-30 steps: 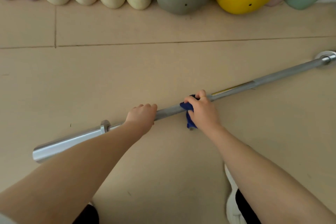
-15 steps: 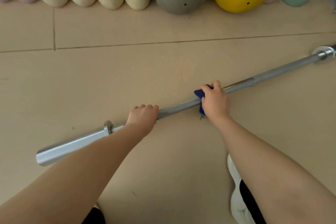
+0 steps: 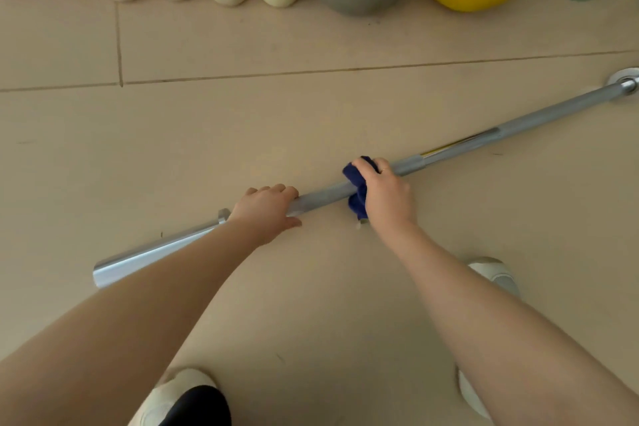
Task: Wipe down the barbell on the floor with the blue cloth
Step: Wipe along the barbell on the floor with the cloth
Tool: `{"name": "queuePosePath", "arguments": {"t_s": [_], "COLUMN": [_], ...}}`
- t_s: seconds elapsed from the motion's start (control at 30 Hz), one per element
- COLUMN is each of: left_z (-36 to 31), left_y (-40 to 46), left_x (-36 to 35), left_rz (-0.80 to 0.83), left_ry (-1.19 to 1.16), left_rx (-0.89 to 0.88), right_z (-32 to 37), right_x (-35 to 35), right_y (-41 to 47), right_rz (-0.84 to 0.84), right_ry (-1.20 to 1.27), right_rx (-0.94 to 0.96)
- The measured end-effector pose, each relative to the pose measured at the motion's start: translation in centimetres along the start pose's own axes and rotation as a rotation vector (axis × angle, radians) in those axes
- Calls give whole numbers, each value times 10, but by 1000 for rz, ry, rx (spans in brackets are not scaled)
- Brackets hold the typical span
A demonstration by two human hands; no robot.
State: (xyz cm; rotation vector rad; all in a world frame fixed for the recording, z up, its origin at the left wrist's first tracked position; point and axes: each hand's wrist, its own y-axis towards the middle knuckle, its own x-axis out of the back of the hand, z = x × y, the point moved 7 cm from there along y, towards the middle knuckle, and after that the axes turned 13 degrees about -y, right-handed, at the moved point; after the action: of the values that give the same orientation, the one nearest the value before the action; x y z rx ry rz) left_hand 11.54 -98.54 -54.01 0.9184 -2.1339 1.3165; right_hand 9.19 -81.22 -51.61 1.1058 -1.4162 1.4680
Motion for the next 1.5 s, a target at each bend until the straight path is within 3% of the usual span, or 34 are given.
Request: {"name": "queuePosePath", "arguments": {"t_s": [0.1, 0.3, 0.4, 0.53, 0.77, 0.83, 0.97, 1.03, 1.17, 1.27, 1.43, 1.5], "left_z": [25, 59, 70, 74, 67, 66, 60, 58, 44, 36, 49, 47], "left_y": [-18, -35, -41, -50, -54, -54, -54, -50, -39, -32, -31, -31], "left_x": [-1, 11, 13, 10, 15, 16, 15, 12, 11, 12, 20, 23], "left_rz": [57, 14, 38, -5, -40, -37, -72, -67, -18, 10, 101, 126], "left_ry": [71, 164, 154, 148, 155, 173, 157, 141, 201, 228, 195, 224], "left_rx": [28, 104, 130, 176, 142, 158, 175, 185, 199, 197, 283, 311], "right_z": [42, 159, 145, 91, 176, 169, 123, 86, 19, 6, 32, -8], "right_x": [4, -15, -9, 1, -17, -21, -3, 0, 9, 3, 3, 9], "right_y": [-13, -53, -49, -26, -62, -57, -39, -24, 5, 11, 6, 19], "right_rz": [-50, 12, 39, -5, 63, 84, -140, -167, -2, 47, -76, -32], "right_ry": [-1, 108, 55, 31, 101, 3, -210, -262, -252, -202, -277, -250], "right_rx": [-76, 181, 325, 42, 177, 283, 368, 309, 90, -80, 313, 231]}}
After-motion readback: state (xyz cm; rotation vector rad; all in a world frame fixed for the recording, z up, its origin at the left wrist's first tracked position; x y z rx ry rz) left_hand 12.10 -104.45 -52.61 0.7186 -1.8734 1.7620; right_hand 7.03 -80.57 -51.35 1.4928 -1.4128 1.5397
